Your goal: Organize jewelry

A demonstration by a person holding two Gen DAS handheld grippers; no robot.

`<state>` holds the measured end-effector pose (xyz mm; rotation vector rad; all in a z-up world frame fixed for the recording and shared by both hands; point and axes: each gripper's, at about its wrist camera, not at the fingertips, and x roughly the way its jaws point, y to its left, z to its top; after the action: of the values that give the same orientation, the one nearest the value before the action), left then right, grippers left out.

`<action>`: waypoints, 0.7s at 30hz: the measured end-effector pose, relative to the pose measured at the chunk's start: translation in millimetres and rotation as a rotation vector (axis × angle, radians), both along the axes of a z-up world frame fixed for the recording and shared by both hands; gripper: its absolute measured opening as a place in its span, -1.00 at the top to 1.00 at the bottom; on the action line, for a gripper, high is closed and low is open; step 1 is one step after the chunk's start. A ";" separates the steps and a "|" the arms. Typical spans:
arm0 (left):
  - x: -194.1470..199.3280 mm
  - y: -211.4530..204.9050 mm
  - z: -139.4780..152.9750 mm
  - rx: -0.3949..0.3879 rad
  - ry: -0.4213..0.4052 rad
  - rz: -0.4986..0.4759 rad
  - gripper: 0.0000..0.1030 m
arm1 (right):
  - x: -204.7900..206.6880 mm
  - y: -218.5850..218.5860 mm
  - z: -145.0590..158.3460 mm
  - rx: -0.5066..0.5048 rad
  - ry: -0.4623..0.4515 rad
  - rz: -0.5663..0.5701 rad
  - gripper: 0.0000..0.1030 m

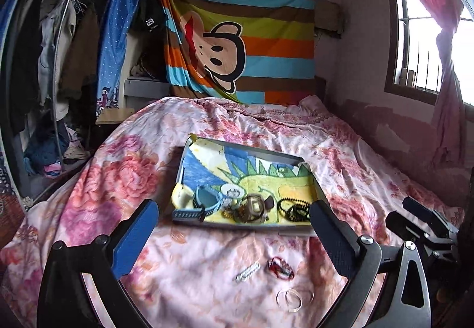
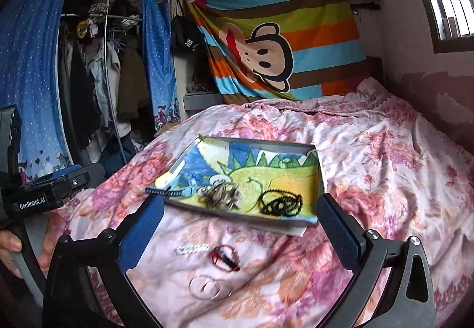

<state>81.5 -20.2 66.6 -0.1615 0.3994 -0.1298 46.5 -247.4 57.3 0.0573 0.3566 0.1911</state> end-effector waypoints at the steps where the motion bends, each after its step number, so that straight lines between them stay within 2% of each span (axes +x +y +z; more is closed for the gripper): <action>1: -5.3 1.7 -2.3 0.003 -0.001 0.000 -0.99 | -5.1 1.2 -1.6 -0.003 0.003 -0.001 -0.96; 7: -34.5 12.9 -20.5 -0.005 0.010 0.007 -1.00 | -31.8 9.5 -13.1 -0.066 0.039 -0.002 -0.96; 11: -45.9 15.5 -29.4 0.024 0.022 0.015 -1.00 | -45.1 7.9 -27.1 -0.088 0.086 0.001 -0.96; 17: -52.9 13.2 -50.4 0.098 0.086 0.013 -1.00 | -40.1 6.5 -45.3 -0.098 0.160 0.004 -0.96; 21: -46.7 11.8 -61.4 0.121 0.140 0.005 -1.00 | -32.5 6.5 -56.2 -0.095 0.207 0.003 -0.96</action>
<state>34.8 -8.4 5.1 -0.0525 0.5446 -0.0889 14.0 -240.9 1.1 -0.0176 0.5716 0.1717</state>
